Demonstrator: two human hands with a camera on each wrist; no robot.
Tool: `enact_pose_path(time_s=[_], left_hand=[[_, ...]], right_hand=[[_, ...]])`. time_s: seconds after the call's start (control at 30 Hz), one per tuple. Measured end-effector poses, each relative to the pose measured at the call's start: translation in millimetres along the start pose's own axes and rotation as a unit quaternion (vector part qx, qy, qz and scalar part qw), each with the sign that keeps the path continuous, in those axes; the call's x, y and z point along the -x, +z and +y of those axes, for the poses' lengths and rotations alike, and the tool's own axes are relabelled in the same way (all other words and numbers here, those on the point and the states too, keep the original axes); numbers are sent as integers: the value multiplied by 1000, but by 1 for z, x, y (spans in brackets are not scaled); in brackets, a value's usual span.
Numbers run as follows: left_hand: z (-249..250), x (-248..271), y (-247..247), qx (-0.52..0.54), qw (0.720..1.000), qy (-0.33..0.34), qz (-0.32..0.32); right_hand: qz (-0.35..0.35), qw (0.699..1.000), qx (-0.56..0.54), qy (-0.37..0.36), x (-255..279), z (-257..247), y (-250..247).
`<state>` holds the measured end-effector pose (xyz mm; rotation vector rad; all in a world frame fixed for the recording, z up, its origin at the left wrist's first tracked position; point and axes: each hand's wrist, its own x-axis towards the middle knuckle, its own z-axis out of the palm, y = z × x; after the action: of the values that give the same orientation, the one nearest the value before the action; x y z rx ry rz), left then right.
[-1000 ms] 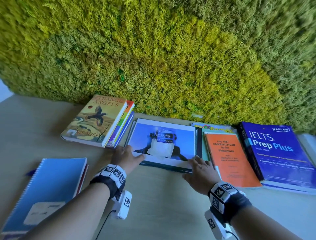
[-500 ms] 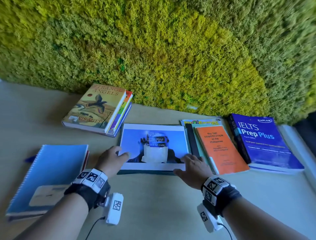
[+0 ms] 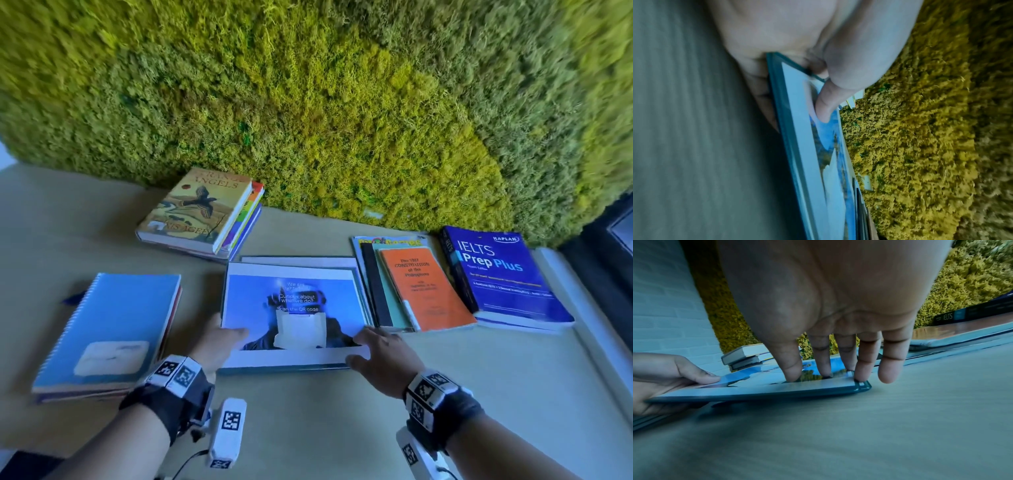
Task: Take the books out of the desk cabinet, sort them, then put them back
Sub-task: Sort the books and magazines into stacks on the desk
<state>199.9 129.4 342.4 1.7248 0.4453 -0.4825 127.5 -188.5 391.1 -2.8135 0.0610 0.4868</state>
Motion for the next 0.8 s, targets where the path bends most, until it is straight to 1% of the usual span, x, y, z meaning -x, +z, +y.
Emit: enact_pose_path(time_s=[0.1, 0.17, 0.27, 0.33, 0.4, 0.47, 0.5, 0.57, 0.63, 0.7, 0.77, 0.8], left_hand=[[7, 43, 5, -51, 998, -13, 20], [1, 67, 12, -69, 997, 4, 47], [-6, 89, 25, -40, 997, 34, 62], [-3, 94, 31, -48, 995, 43, 78], [0, 92, 33, -97, 988, 42, 112], [-1, 89, 31, -206, 968, 25, 144], [-2, 87, 30, -250, 957, 24, 147], [-10, 74, 25, -258, 956, 32, 138], [-1, 88, 26, -246, 960, 38, 127], [-7, 95, 23, -235, 965, 41, 104], [-20, 98, 13, -193, 978, 39, 76], [-29, 97, 7, -166, 983, 34, 74]], right_hand=[[10, 1000, -2, -16, 18, 8, 1], [17, 999, -16, -26, 33, 16, 2], [29, 995, -94, -33, 50, 33, -4], [27, 989, -143, -24, 51, 43, -9], [9, 984, -177, -8, 52, 48, -12], [-25, 976, -216, 15, 56, 43, -11], [-38, 973, -225, 17, 58, 38, -10], [-44, 978, -206, 11, 63, 29, -8], [-36, 984, -177, 13, 70, 26, -3], [-23, 986, -164, 24, 81, 29, 6], [-2, 988, -149, 38, 90, 32, 12], [8, 989, -138, 43, 94, 32, 14]])
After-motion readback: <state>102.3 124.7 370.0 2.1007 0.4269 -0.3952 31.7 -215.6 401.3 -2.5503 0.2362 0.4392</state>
